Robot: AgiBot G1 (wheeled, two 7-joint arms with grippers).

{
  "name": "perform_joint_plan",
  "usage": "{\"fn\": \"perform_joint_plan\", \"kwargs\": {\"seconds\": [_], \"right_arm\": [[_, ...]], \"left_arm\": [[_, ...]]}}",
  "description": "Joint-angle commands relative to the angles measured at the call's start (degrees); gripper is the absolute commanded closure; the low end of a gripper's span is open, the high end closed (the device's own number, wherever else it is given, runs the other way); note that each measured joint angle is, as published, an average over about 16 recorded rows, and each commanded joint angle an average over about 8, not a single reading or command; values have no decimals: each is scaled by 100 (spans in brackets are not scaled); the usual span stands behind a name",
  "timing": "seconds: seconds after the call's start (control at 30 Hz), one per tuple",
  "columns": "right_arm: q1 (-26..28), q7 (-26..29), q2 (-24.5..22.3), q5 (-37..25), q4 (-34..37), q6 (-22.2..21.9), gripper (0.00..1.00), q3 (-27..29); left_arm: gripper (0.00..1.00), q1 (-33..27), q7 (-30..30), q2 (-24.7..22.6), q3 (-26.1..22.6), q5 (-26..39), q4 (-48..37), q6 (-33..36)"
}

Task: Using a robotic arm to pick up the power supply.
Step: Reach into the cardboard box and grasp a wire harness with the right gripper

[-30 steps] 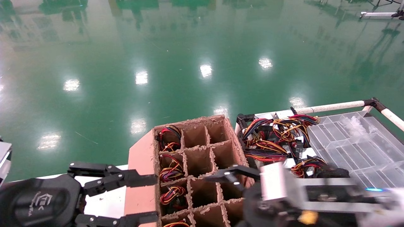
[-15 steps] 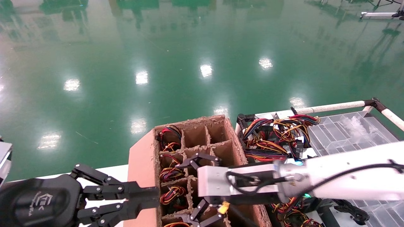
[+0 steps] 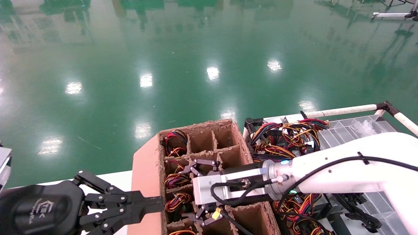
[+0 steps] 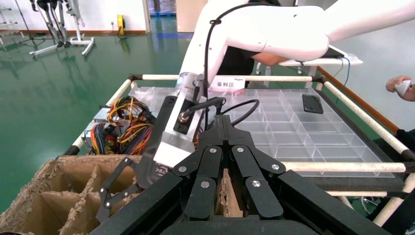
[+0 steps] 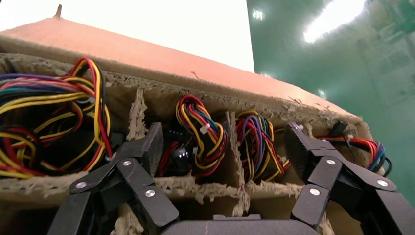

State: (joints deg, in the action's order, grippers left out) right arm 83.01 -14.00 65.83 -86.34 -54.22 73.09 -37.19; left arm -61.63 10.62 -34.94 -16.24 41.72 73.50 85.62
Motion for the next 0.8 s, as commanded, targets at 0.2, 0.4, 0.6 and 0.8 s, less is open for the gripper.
{"fn": "perform_joint_plan", "kwargs": {"seconds": [0.2, 0.4, 0.6, 0.8], "right_arm": [[89, -153, 212, -109, 259, -27, 100, -86], [136, -158, 268, -222, 358, -48, 100, -148], [169, -87, 276, -298, 392, -35, 100, -194], [170, -14, 261, -317, 381, -16, 100, -208]], "left_arm": [[14, -1, -1, 1, -3, -2, 0, -1], [0, -1, -3, 2, -5, -4, 0, -2], [0, -2, -4, 3, -8, -5, 0, -3], [0, -2, -5, 4, -10, -7, 0, -4]]}}
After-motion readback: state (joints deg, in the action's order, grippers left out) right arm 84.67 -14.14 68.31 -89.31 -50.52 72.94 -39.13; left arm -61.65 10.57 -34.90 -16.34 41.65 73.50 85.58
